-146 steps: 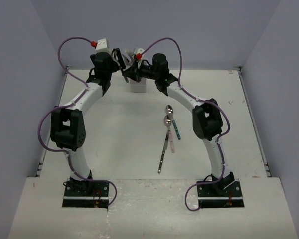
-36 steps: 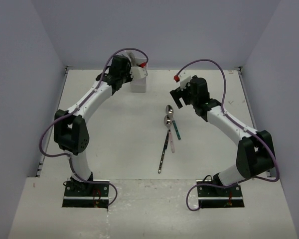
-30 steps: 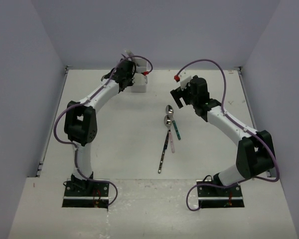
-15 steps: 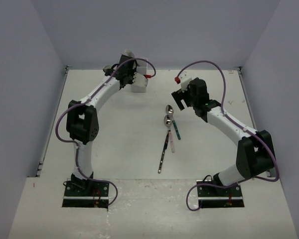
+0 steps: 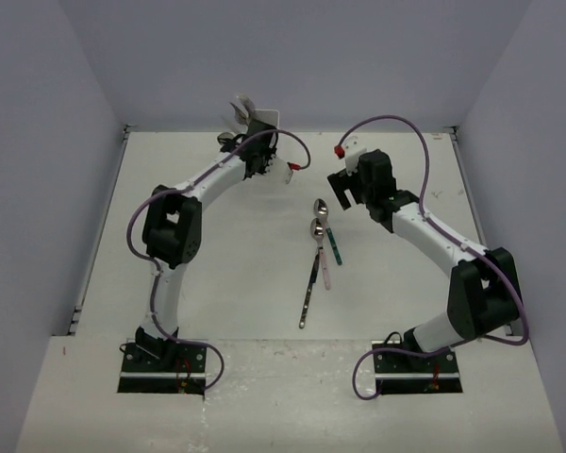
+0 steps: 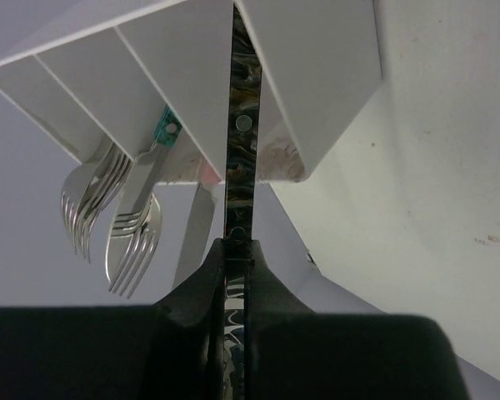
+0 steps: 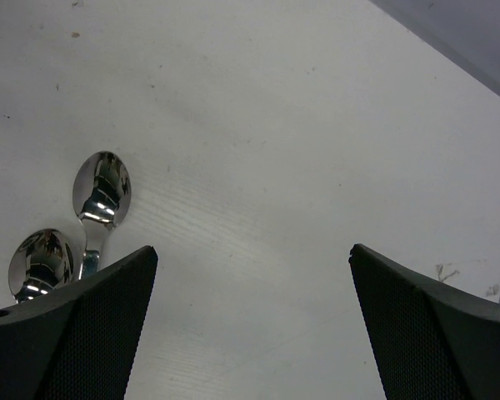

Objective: Sort the eating utensils into containers

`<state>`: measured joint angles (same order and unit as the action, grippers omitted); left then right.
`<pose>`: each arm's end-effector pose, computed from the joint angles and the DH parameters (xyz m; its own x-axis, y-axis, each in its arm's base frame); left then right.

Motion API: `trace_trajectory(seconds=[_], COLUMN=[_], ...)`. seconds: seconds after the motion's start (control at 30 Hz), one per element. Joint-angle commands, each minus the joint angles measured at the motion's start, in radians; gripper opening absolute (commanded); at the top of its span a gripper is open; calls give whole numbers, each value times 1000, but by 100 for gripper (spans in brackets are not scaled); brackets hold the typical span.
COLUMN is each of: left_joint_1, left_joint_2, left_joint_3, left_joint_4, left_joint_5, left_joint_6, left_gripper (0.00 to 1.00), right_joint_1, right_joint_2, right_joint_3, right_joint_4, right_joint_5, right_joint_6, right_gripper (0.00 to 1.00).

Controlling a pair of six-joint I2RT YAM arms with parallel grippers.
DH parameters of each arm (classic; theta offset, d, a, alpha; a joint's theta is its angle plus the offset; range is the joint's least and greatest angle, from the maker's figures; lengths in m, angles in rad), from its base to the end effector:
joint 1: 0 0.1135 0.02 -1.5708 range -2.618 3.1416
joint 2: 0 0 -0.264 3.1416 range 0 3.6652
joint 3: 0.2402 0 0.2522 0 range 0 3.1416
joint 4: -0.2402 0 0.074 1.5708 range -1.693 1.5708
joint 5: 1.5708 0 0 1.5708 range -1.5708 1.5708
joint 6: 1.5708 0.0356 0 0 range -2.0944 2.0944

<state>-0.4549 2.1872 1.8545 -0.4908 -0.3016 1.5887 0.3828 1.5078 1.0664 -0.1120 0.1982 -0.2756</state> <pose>0.4512 -0.2089 0.2264 0.2500 0.9405 0.2300 0.6546 -0.3392 0.6757 0.3209 0.1217 0.2693 -0.4118 -0.4534 -0.7905 -0.3355 0.8819 -0.3311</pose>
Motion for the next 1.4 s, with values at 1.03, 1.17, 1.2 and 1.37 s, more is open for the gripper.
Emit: trace_trajectory(seconds=[1.03, 1.17, 1.2, 1.37], left_joint_1=[-71, -71, -71, -71], left_joint_2=[-330, -499, -558, -656], left_joint_3=[-135, -445, -493, -670], left_joint_4=[438, 633, 715, 776], left_joint_5=[39, 156, 169, 222], left_joint_6=[-505, -761, -800, -980], left_gripper=[100, 100, 100, 100], right_joint_1=[-9, -2, -1, 48], right_joint_2=[20, 126, 137, 212], right_joint_3=[-77, -2, 18, 52], right_joint_4=[-87, -217, -236, -320], right_joint_5=[-97, -102, -115, -74], right_joint_6=[523, 581, 593, 642], right_gripper=[99, 99, 99, 99])
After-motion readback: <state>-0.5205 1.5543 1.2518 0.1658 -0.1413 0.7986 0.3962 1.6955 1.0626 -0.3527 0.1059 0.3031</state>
